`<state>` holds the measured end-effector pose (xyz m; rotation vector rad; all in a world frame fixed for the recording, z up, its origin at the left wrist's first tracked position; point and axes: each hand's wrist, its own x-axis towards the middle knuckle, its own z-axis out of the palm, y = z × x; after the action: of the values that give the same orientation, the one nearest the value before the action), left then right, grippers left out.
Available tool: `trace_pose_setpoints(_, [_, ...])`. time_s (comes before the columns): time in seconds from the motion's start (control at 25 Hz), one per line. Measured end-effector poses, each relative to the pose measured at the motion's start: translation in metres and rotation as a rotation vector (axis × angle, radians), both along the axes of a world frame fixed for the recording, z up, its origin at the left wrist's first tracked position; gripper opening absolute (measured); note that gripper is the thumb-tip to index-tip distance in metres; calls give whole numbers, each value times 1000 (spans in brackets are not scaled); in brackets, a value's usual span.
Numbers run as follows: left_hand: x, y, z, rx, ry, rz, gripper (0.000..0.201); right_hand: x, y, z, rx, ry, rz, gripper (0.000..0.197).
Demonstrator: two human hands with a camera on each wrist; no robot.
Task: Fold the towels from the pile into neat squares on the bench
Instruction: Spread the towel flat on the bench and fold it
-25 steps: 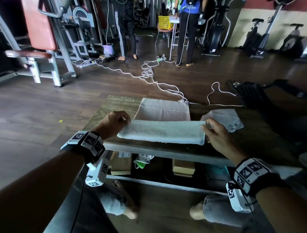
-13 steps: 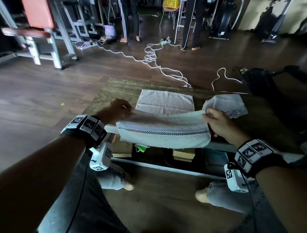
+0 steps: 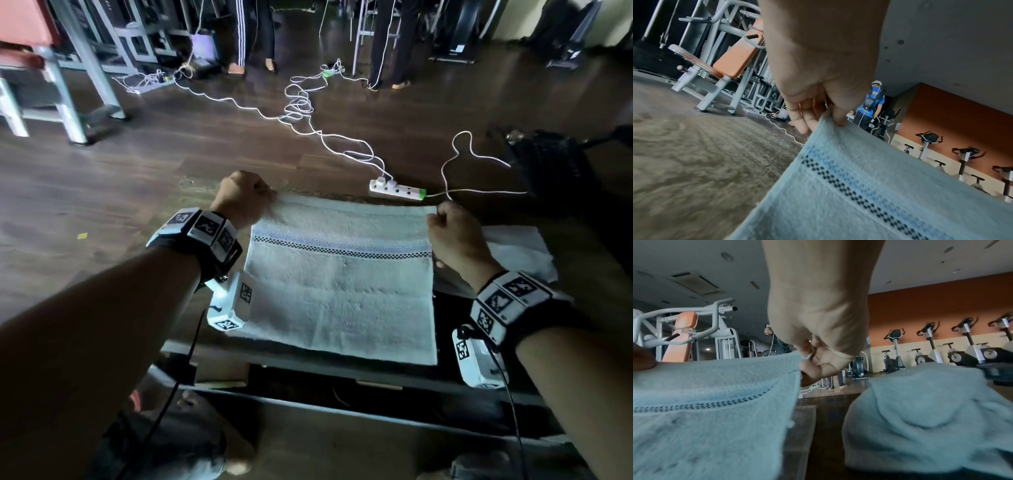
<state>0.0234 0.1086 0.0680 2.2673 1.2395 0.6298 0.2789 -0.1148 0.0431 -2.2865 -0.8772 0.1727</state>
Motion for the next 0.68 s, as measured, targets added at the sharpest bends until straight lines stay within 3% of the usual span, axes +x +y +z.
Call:
trace_pose_setpoints(0.16, [39,42,-24,-39,143,37,25,27,51,-21,-195,-114,-52,15])
trace_pose_setpoints(0.24, [50,55,-44,-45,226,7,25,33,70,-37,-313,-106,-60,29])
trace_pose_setpoints(0.32, [53,57,-67,-57,294,-73,29,31,80,-55,-394,-136,29,41])
trace_pose_setpoints(0.4, [49,53,-82,-16,344,-144,44,28,82,-72,-464,-253,141,40])
trace_pose_setpoints(0.44, [44,52,-86,12,332,-157,46,26,81,-76,-472,-300,162,35])
trace_pose_setpoints(0.52, [36,49,-87,-7,243,-150,30,23,81,-74,-432,-300,153,26])
trace_pose_setpoints(0.6, [25,44,-79,-44,225,-131,19,15,77,-64,-373,-213,162,18])
trace_pose_setpoints(0.68, [9,34,-68,-66,242,-118,21,6,66,-51,-259,-134,187,12])
